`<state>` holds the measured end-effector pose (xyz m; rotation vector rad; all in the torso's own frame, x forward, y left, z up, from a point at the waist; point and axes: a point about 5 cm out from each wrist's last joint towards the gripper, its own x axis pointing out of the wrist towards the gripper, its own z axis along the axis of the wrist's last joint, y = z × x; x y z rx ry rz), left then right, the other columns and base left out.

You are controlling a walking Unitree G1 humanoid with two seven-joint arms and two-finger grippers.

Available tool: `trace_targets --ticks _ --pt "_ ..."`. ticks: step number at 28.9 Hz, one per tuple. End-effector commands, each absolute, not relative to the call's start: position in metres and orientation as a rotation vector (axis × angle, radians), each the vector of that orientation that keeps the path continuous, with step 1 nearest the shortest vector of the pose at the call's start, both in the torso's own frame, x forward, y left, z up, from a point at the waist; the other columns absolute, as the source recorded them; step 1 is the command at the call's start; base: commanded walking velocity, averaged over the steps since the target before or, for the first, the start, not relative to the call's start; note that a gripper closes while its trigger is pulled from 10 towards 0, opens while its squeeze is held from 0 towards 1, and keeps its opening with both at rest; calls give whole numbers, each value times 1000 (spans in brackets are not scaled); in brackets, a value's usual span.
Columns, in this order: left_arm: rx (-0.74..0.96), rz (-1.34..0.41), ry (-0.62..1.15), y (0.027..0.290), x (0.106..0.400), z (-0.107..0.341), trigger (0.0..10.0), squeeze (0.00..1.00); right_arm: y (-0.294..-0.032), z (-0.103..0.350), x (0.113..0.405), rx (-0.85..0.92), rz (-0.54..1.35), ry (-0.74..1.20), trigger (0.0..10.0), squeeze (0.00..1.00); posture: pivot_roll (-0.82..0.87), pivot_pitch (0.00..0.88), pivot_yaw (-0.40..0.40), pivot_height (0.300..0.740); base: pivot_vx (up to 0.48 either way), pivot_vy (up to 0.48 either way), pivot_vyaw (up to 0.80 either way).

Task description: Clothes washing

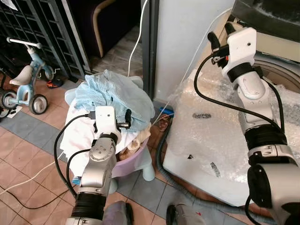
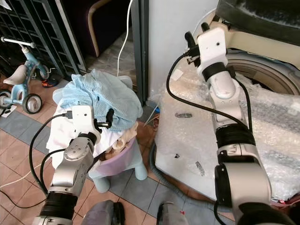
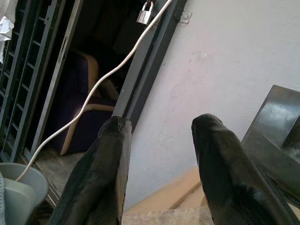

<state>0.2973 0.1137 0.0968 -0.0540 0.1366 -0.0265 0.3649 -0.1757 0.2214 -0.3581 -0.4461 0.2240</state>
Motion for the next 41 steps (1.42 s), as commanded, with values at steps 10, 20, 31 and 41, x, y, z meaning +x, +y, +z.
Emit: trace_targets --ticks 10,20,31,41 --pt "9 5 66 126 294 106 10000 0 -151 204 313 -281 150 -491 10000 1000 -40 99 54 740 0 0 214" --pt "-31 0 54 123 295 110 10000 0 -136 200 309 -240 157 -439 10000 1000 -19 99 48 740 0 0 800" --pt "-17 46 74 134 297 106 10000 0 -123 189 307 -217 195 -392 10000 1000 -21 96 54 740 0 0 800" --pt "-22 35 99 137 294 102 10000 0 -124 171 307 -156 174 -306 10000 1000 -16 107 53 740 0 0 800"
